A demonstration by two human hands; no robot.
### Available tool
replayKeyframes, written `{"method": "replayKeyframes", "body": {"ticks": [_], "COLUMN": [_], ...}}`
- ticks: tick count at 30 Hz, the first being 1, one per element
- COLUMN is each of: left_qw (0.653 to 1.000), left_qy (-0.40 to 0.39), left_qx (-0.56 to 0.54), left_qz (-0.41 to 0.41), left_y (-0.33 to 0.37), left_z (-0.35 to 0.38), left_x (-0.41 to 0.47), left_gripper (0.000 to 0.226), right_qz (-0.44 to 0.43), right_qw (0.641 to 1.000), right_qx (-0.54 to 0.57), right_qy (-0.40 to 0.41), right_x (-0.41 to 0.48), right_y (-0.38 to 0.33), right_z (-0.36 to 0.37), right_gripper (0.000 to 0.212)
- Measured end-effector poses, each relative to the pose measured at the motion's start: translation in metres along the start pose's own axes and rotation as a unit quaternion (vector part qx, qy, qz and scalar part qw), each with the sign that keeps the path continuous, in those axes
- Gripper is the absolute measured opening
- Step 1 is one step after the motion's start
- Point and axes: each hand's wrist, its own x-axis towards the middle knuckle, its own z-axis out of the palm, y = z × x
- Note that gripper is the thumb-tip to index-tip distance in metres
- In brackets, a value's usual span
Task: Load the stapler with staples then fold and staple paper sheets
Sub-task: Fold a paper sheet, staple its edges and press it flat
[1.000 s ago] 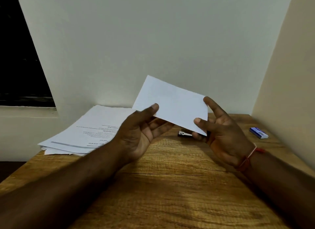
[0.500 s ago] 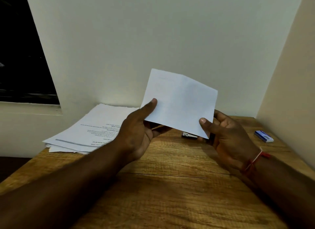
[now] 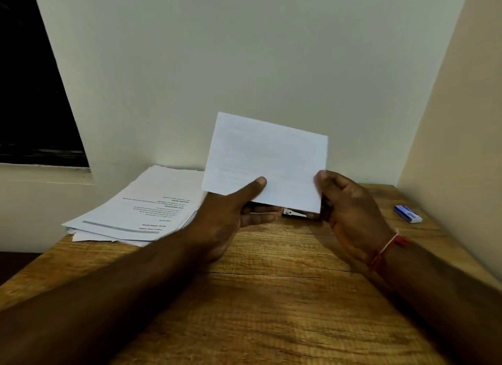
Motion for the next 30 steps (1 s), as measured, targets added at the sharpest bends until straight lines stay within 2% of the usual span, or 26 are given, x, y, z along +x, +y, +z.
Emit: {"method": "replayKeyframes", "body": {"ticks": [2, 3, 6, 8, 10, 12, 15, 16, 18, 20, 22, 25, 30], "left_qw": [1.0, 0.999, 0.998, 0.997, 0.997, 0.998, 0.997, 0.996, 0.995, 0.992, 0.99, 0.988, 0.989], "left_qy": [0.014, 0.022, 0.038, 0.032, 0.026, 0.027, 0.055, 0.067, 0.09, 0.108, 0.116, 0.117, 0.107], "left_qx": [-0.013, -0.023, -0.055, -0.066, -0.066, -0.063, -0.056, -0.051, -0.046, -0.055, -0.072, -0.092, -0.083], "left_qz": [0.001, -0.002, -0.007, -0.008, -0.008, -0.007, -0.002, 0.004, 0.02, 0.027, 0.03, 0.036, 0.065], "left_y": [0.004, 0.007, 0.013, 0.014, 0.014, 0.012, 0.01, 0.01, 0.013, 0.019, 0.026, 0.029, -0.001], "left_z": [-0.003, -0.005, -0.009, -0.008, -0.008, -0.006, -0.001, 0.001, 0.004, 0.009, 0.02, 0.039, 0.053], "left_x": [0.003, 0.005, 0.009, 0.008, 0.009, 0.01, 0.01, 0.011, 0.011, 0.012, 0.013, 0.016, 0.014], "left_gripper": [0.046, 0.049, 0.051, 0.051, 0.052, 0.051, 0.059, 0.059, 0.052, 0.05, 0.049, 0.05, 0.055], "right_qz": [-0.021, -0.032, 0.0, -0.027, -0.079, -0.1, -0.094, -0.077, -0.019, 0.017, 0.063, 0.131, 0.161], "right_qw": [0.991, 0.979, 0.923, 0.858, 0.801, 0.791, 0.822, 0.859, 0.948, 0.984, 0.994, 0.988, 0.966], "right_qx": [-0.114, -0.186, -0.385, -0.512, -0.593, -0.604, -0.561, -0.506, -0.318, -0.172, -0.08, 0.014, 0.168], "right_qy": [0.07, 0.078, 0.005, -0.024, -0.03, -0.023, -0.011, -0.009, -0.019, -0.036, -0.049, -0.075, -0.117], "right_x": [0.01, 0.015, 0.025, 0.032, 0.038, 0.04, 0.035, 0.032, 0.024, 0.017, 0.009, -0.002, -0.012], "right_y": [0.002, 0.006, 0.025, 0.039, 0.045, 0.044, 0.043, 0.041, 0.036, 0.028, 0.02, 0.013, 0.008], "right_z": [-0.01, -0.017, -0.028, -0.031, -0.027, -0.025, -0.024, -0.024, -0.019, -0.015, -0.013, -0.003, 0.011], "right_gripper": [0.027, 0.028, 0.055, 0.065, 0.054, 0.036, 0.023, 0.018, 0.006, 0.009, 0.016, 0.023, 0.05]}}
